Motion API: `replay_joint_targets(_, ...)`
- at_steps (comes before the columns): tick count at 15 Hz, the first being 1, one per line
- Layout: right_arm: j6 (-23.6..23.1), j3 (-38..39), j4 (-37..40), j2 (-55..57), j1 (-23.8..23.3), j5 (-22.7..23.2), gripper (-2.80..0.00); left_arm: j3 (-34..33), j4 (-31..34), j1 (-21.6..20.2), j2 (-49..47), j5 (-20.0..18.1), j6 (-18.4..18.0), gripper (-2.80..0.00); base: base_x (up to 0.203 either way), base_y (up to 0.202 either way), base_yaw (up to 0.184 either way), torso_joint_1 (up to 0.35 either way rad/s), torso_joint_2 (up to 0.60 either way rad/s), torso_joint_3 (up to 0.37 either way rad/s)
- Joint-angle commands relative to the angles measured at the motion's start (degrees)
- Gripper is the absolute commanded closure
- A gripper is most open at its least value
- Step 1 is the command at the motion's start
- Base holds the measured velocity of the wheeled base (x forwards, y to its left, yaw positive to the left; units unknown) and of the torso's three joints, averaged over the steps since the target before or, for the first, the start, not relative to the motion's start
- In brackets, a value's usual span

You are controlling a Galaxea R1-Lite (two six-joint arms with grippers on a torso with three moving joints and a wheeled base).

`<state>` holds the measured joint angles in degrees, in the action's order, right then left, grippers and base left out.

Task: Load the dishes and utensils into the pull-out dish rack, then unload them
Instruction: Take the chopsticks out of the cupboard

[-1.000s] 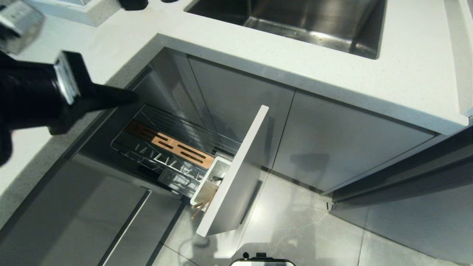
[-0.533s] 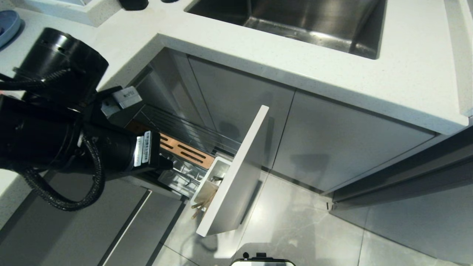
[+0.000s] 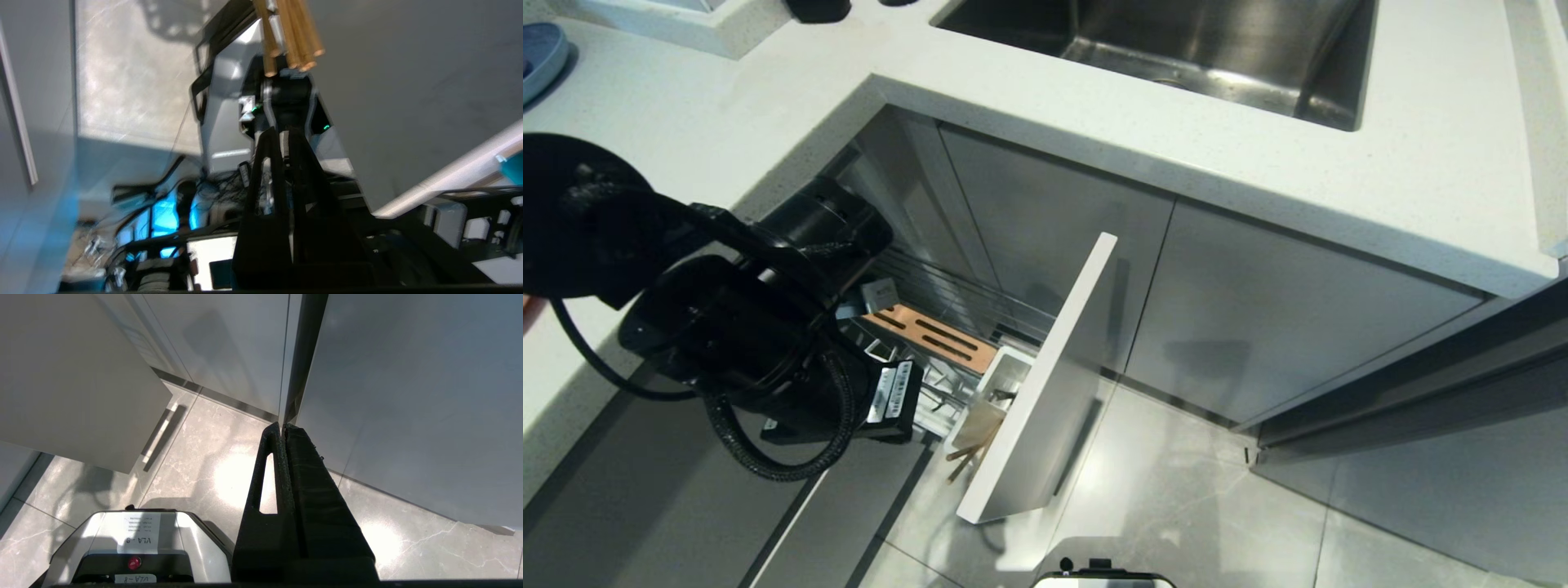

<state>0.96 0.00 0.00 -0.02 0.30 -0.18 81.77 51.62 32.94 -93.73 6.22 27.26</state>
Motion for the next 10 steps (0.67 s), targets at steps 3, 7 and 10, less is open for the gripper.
replay_joint_targets(3,0.0,0.1,0.0,0.0,0.0,0.0,0.0,1.1,3.0,-0.2,-6.3,0.3,0.1,-2.8,0.0,0.0,0.0,0.0,0.0,0.0)
replay_joint_targets(7,0.0,0.1,-0.1,0.0,0.0,0.0,0.0,3.2,5.5,-2.4,-11.5,-0.1,0.1,-2.8,0.0,0.0,0.0,0.0,0.0,0.0)
replay_joint_targets(10,0.0,0.1,0.0,0.0,0.0,0.0,0.0,5.2,9.9,-3.9,-15.1,-2.7,-2.1,-2.8,0.0,0.0,0.0,0.0,0.0,0.0)
